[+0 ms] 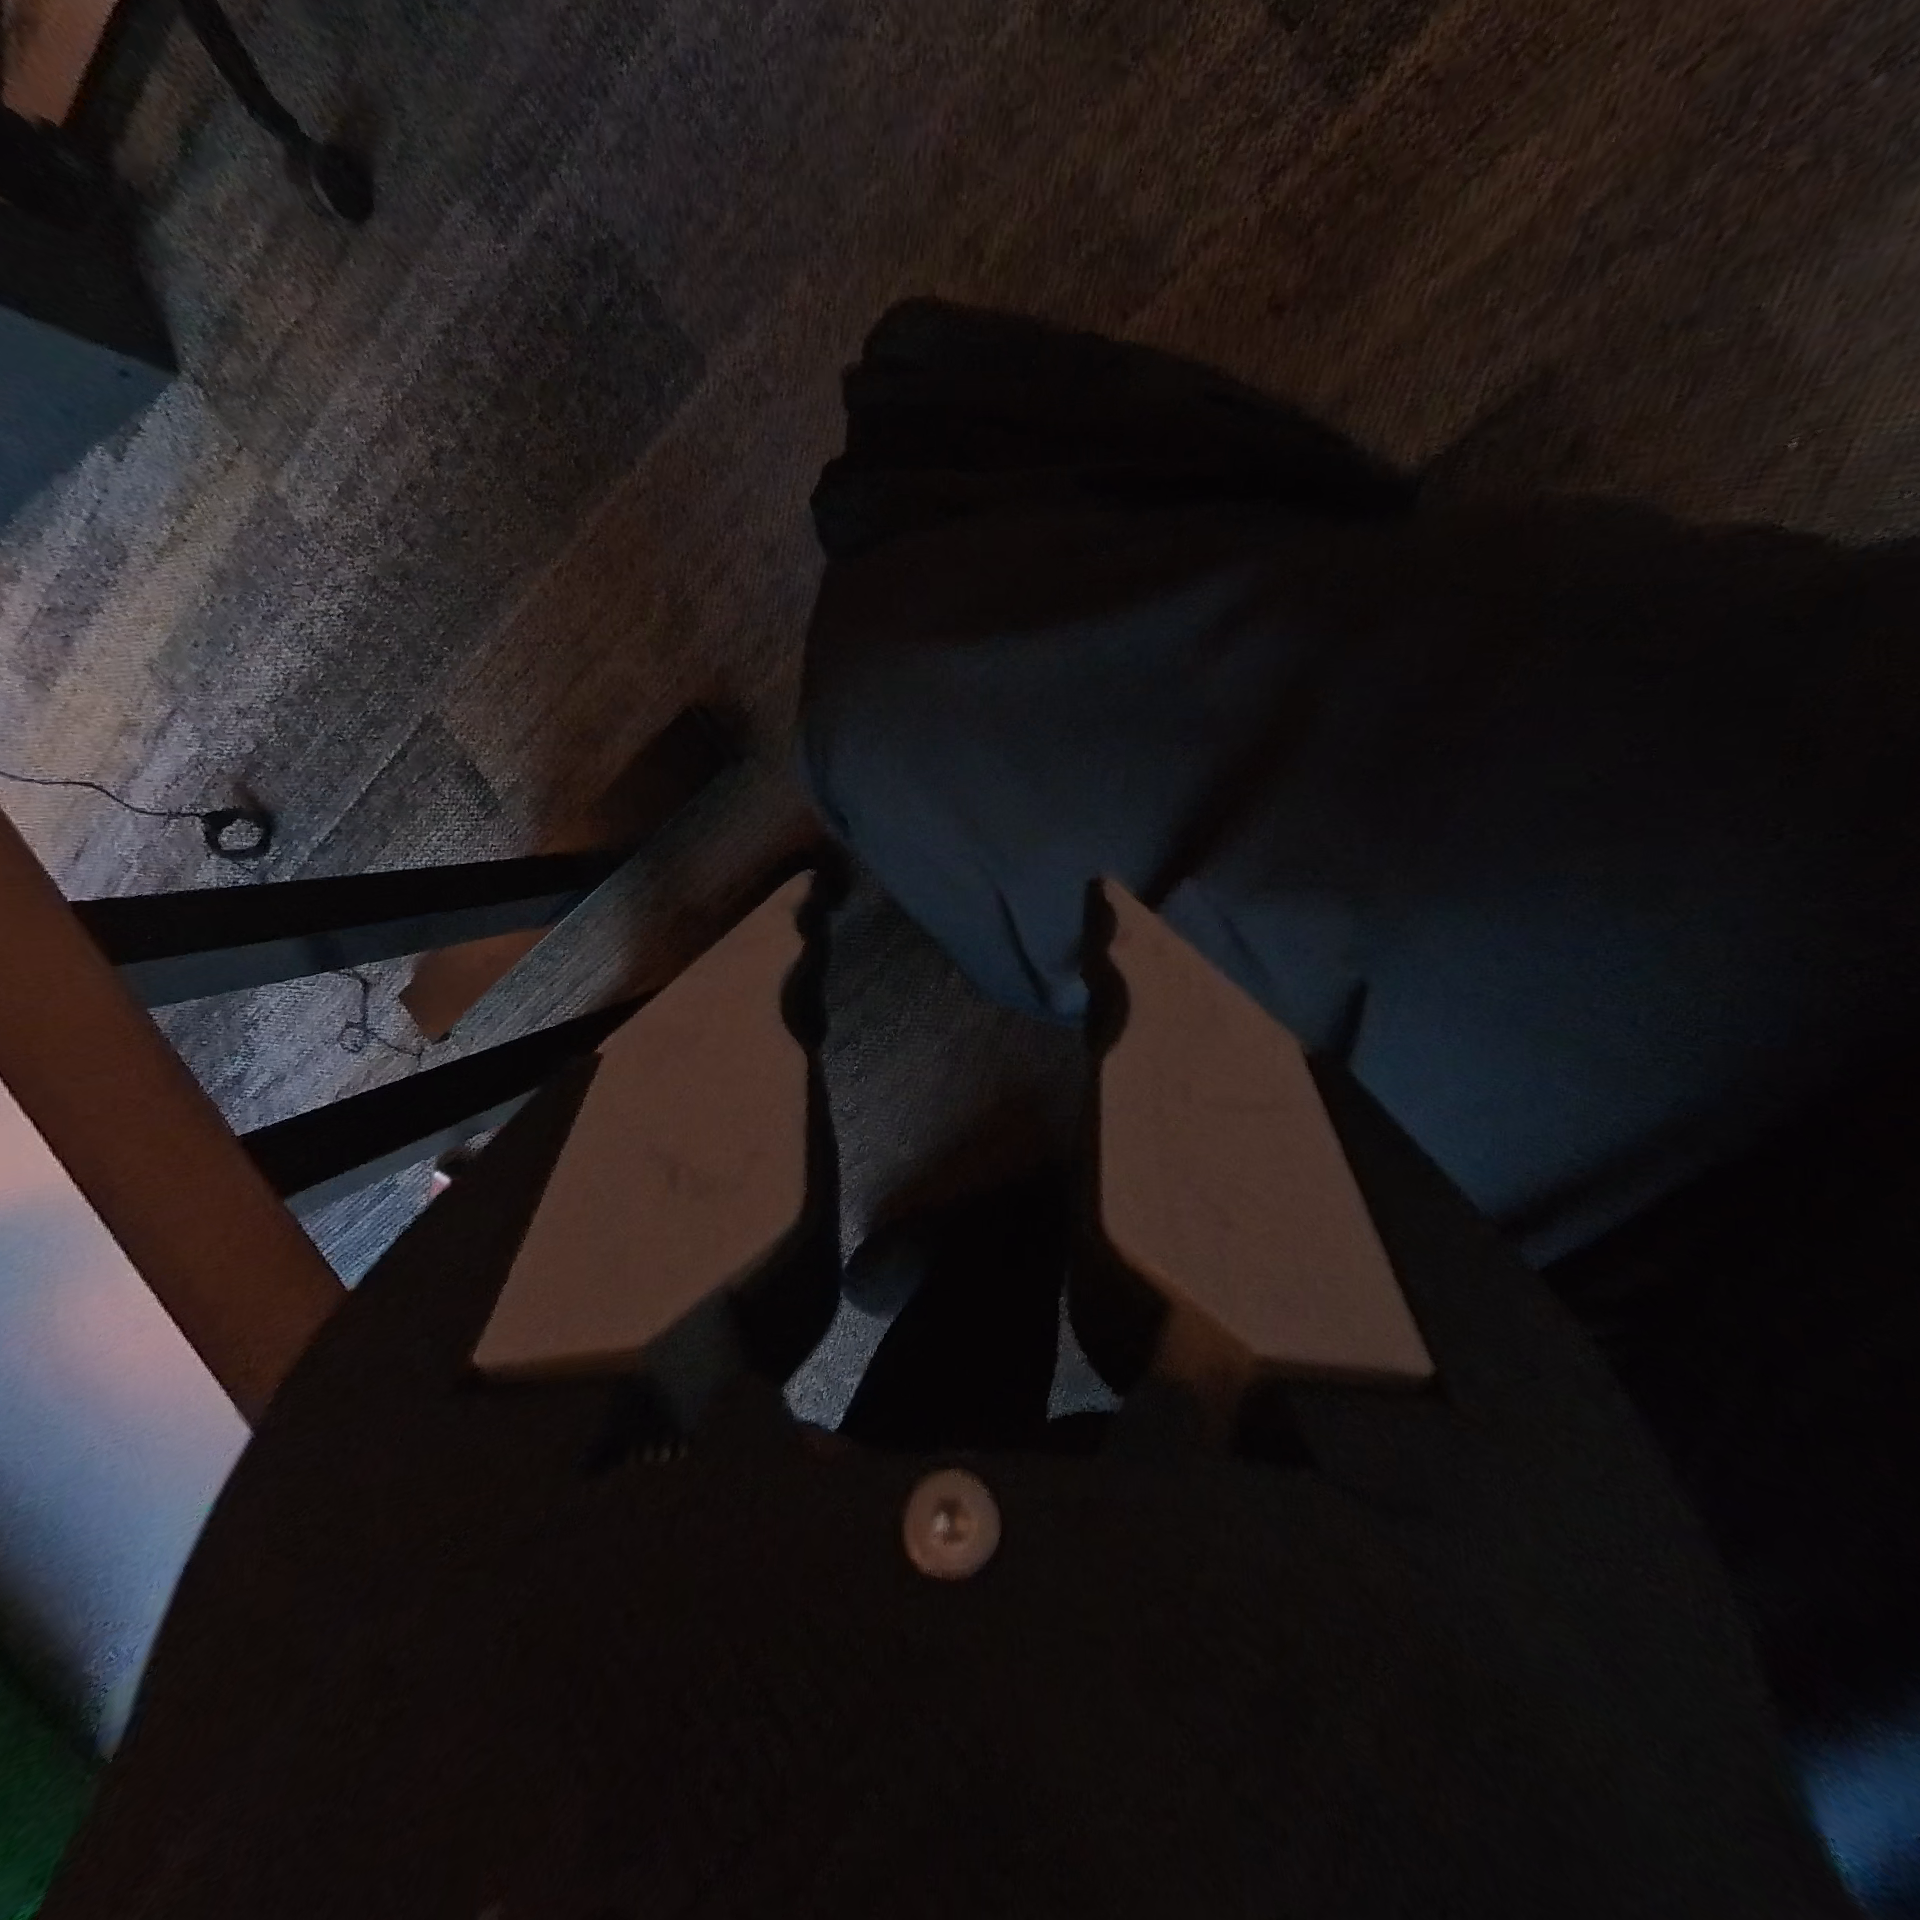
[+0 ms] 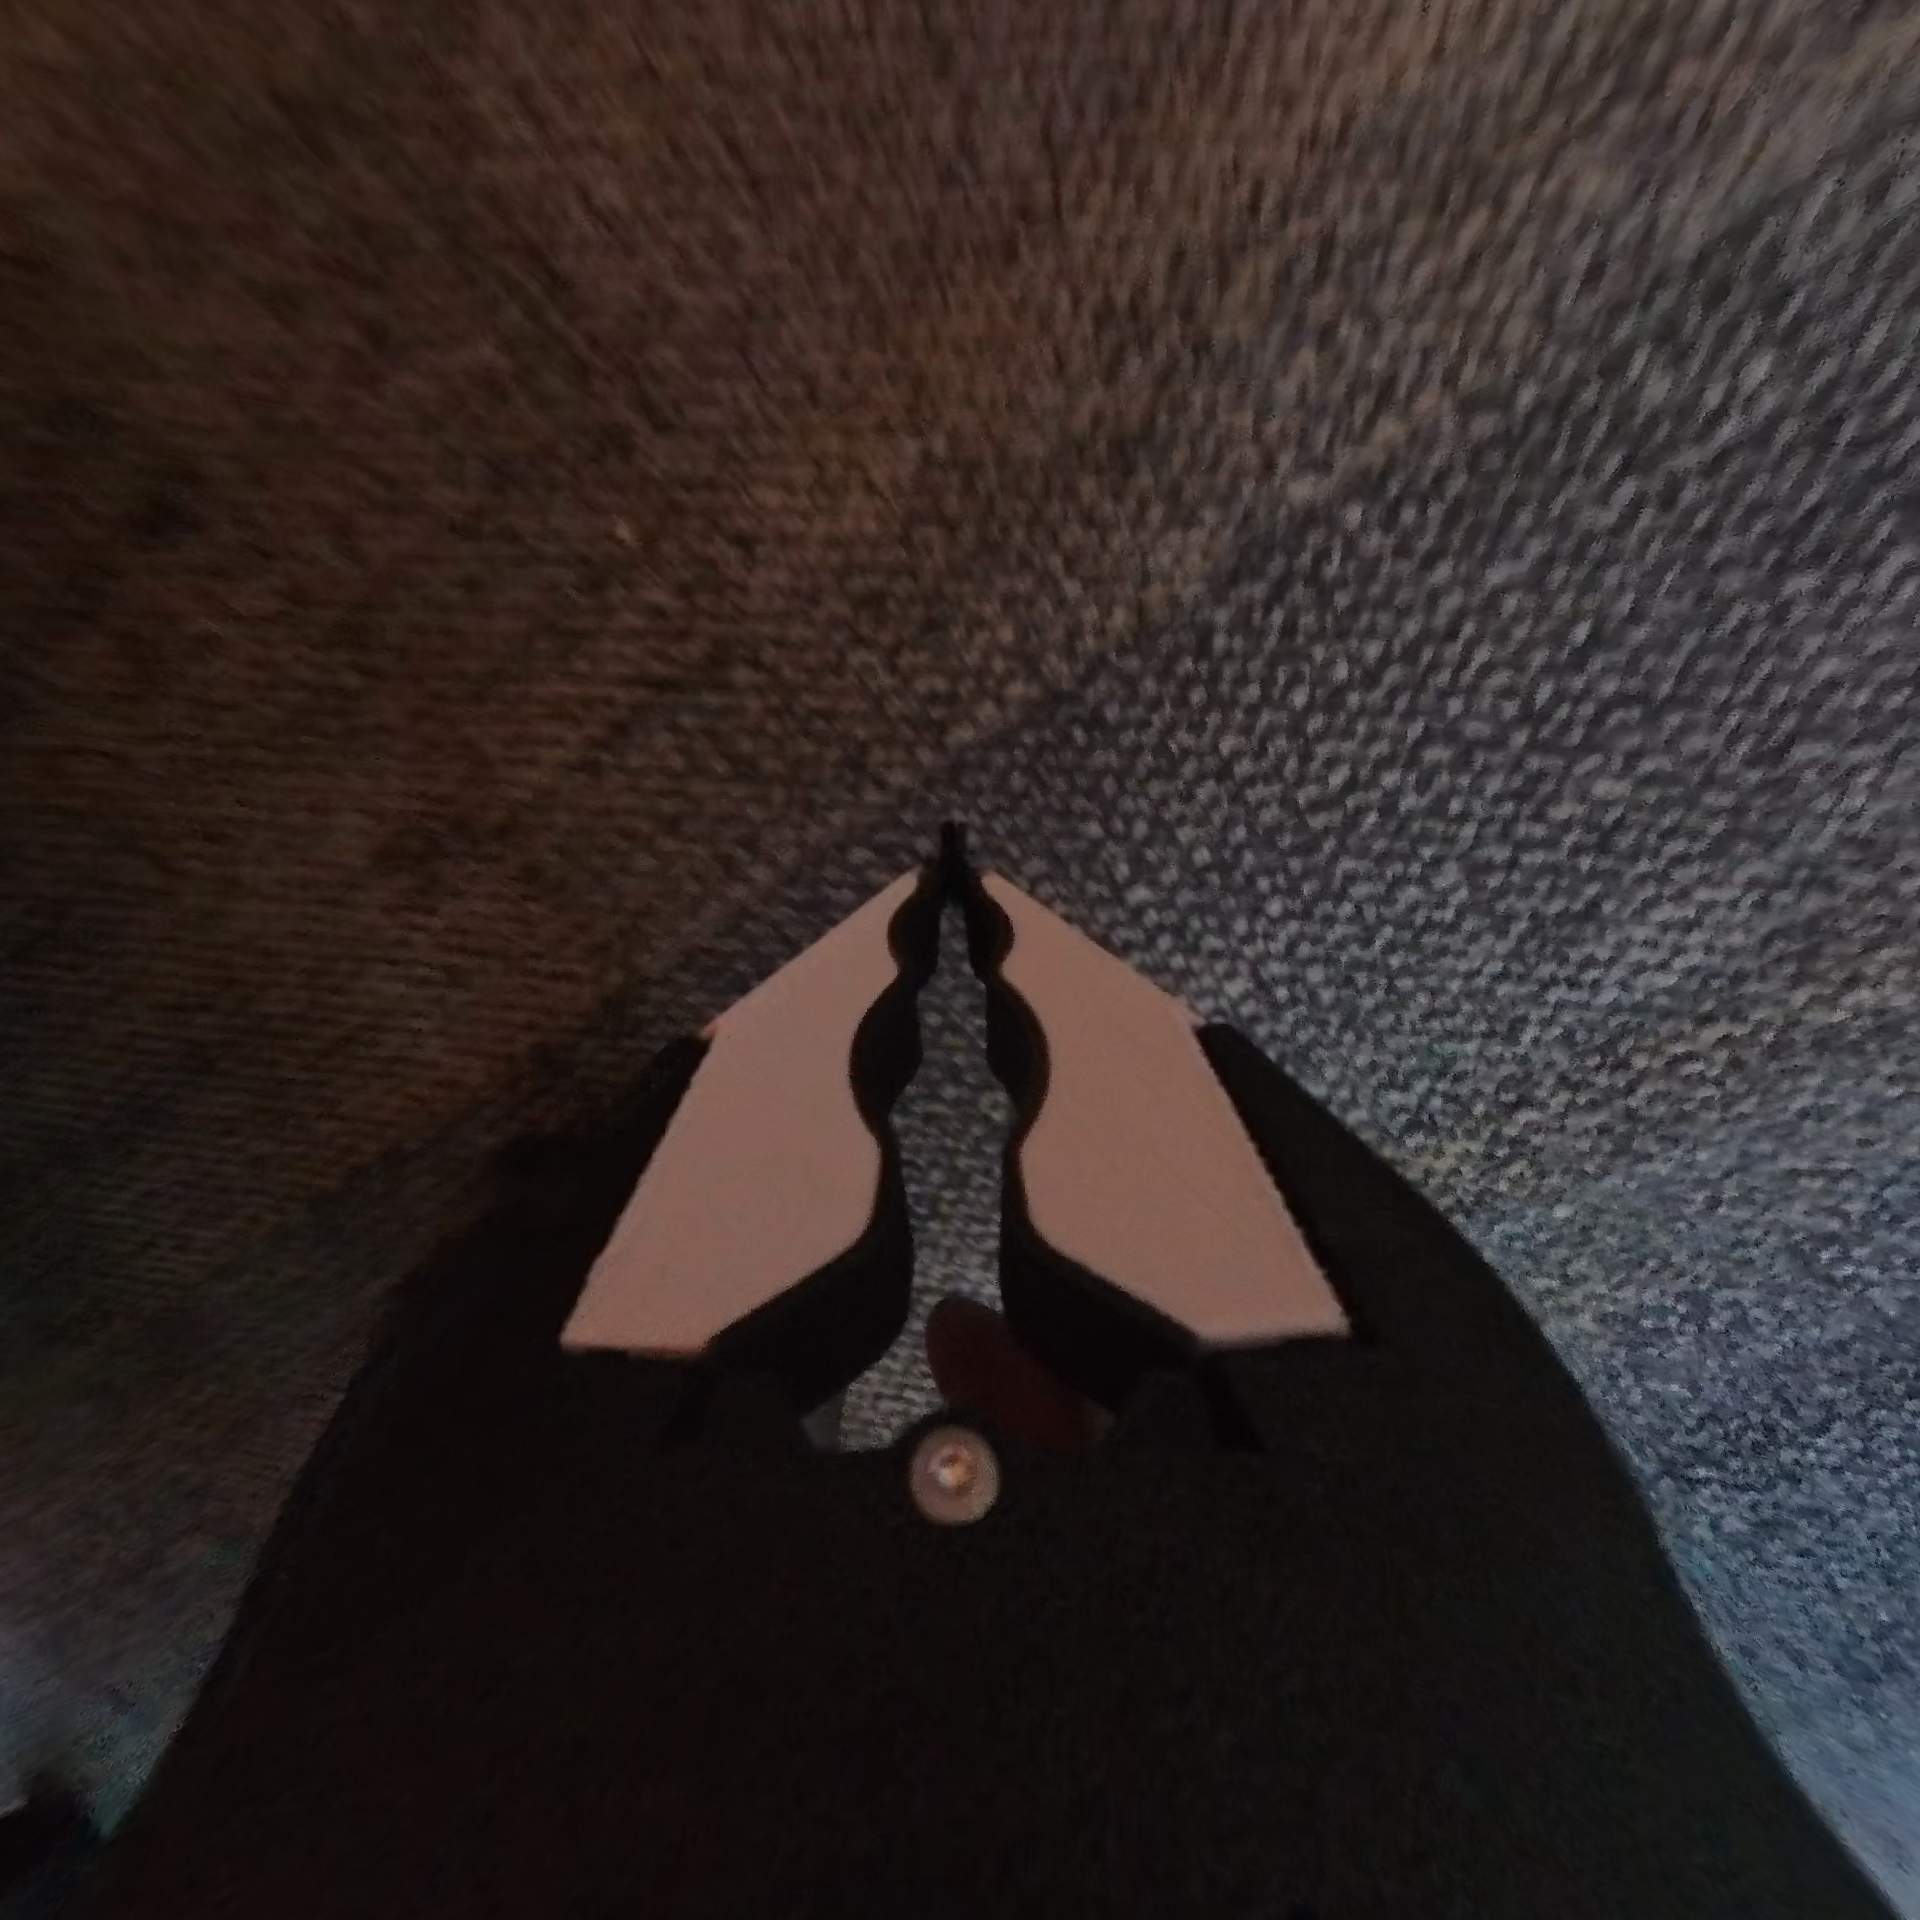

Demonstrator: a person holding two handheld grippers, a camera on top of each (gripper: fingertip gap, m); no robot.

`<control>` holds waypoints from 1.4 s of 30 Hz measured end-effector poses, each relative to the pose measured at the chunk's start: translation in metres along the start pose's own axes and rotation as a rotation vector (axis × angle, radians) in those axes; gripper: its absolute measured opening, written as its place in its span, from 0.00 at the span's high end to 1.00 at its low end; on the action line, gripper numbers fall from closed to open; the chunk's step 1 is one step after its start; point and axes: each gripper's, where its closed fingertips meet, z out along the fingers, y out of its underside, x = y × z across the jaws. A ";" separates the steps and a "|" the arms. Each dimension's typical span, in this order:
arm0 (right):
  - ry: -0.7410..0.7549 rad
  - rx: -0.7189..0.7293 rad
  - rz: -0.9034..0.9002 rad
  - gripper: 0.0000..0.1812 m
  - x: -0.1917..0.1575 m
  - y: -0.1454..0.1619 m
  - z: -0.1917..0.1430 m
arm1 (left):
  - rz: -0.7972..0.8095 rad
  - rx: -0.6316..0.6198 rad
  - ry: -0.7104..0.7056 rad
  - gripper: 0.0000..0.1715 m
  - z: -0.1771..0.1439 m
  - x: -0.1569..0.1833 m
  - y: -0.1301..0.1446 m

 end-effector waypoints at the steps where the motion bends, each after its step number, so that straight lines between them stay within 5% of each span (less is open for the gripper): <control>1: -0.025 0.061 -0.012 1.00 -0.009 -0.020 -0.015 | -0.011 0.016 0.002 0.72 0.000 -0.001 0.002; 6: -0.221 0.466 -0.182 0.99 -0.092 -0.182 -0.133 | -0.092 0.114 0.025 0.73 0.005 -0.001 0.016; 11: -0.451 0.923 -0.415 1.00 -0.223 -0.339 -0.315 | -0.153 0.265 0.030 0.72 -0.002 0.008 0.023; 14: -0.660 1.147 -0.545 1.00 -0.321 -0.385 -0.440 | -0.165 0.373 0.015 0.72 -0.019 0.012 0.027; 16: -0.853 1.244 -0.621 1.00 -0.391 -0.388 -0.520 | -0.192 0.436 0.015 0.72 -0.033 0.018 0.035; 19: -1.208 1.287 -0.727 1.00 -0.493 -0.349 -0.625 | -0.251 0.512 0.018 0.72 -0.055 0.026 0.055; 22: -1.595 1.164 -0.841 1.00 -0.584 -0.274 -0.702 | -0.328 0.587 0.058 0.72 -0.078 0.040 0.077; 29: -2.168 0.549 -1.221 1.00 -0.739 -0.028 -0.779 | -0.394 0.630 -0.095 0.71 -0.136 0.047 0.151; 34: -2.315 0.065 -1.603 1.00 -0.783 0.162 -0.794 | -0.543 0.632 -0.239 0.72 -0.162 0.056 0.212; 37: -2.150 0.033 -1.887 1.00 -0.810 0.251 -0.767 | -0.628 0.641 -0.293 0.72 -0.172 0.067 0.235; 39: -1.970 0.138 -2.023 0.99 -0.834 0.277 -0.746 | -0.654 0.639 -0.325 0.71 -0.183 0.073 0.245; 42: -1.986 0.342 -1.953 1.00 -0.865 0.254 -0.769 | -0.666 0.635 -0.402 0.72 -0.202 0.078 0.260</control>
